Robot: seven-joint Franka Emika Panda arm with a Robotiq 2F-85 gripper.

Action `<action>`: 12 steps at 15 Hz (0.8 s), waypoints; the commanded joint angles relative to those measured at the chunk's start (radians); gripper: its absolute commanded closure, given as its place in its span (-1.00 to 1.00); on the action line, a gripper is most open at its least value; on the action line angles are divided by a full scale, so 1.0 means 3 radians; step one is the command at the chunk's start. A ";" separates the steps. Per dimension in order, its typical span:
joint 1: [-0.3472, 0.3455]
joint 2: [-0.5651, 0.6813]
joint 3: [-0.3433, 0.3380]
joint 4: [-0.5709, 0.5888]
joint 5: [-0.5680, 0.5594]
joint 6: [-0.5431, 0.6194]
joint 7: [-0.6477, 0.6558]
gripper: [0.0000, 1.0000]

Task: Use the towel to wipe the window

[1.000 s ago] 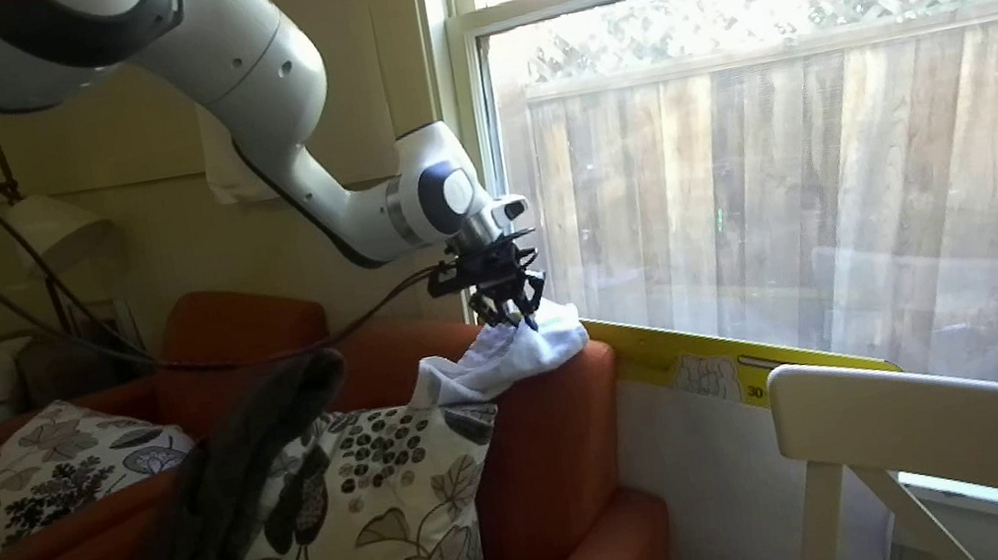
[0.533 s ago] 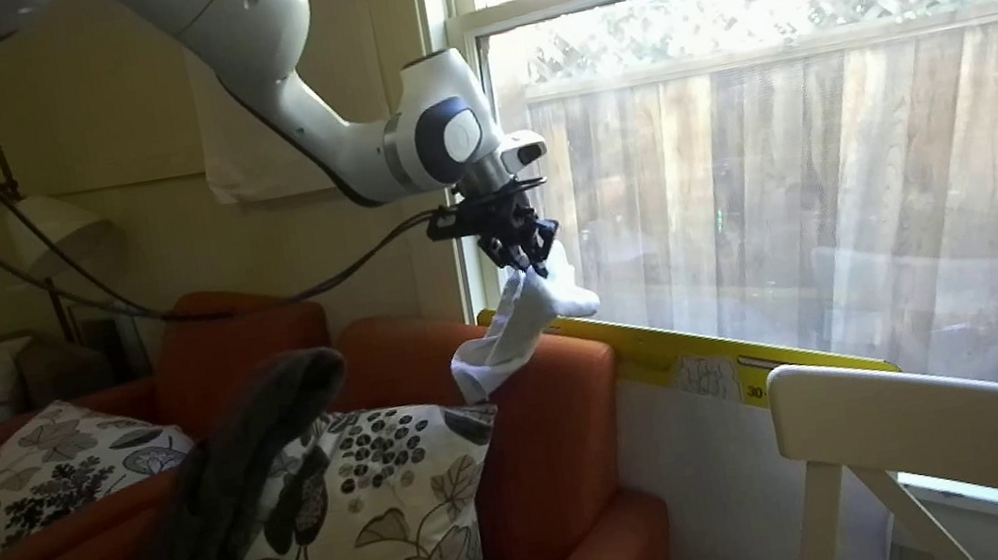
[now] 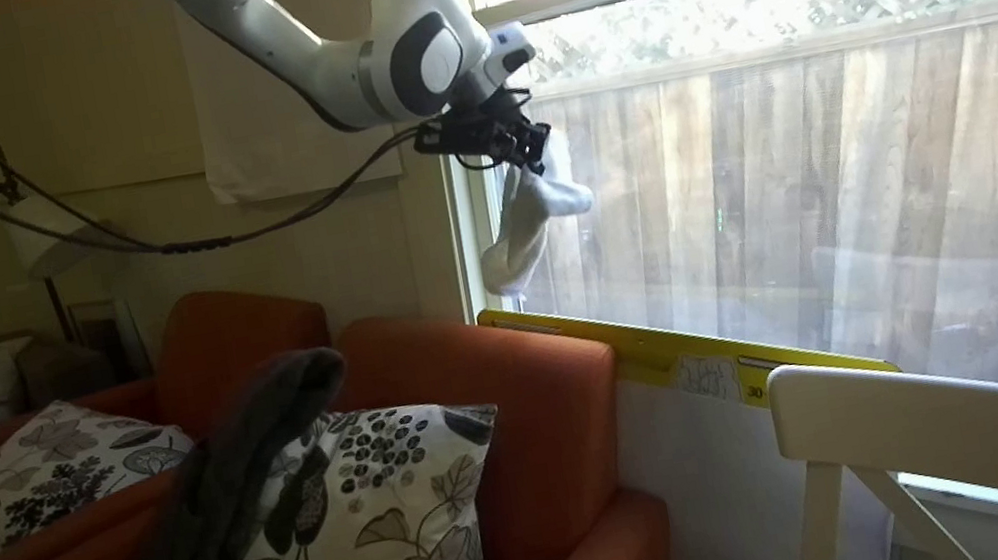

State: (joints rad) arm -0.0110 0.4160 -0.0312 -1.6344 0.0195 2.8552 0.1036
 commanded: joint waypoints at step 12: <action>0.0061 -0.0402 -0.0233 0.0032 -0.0052 0.0603 0.0643 0.93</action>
State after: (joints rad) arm -0.0046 0.2824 -0.0821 -1.6487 0.0249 3.0087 0.2816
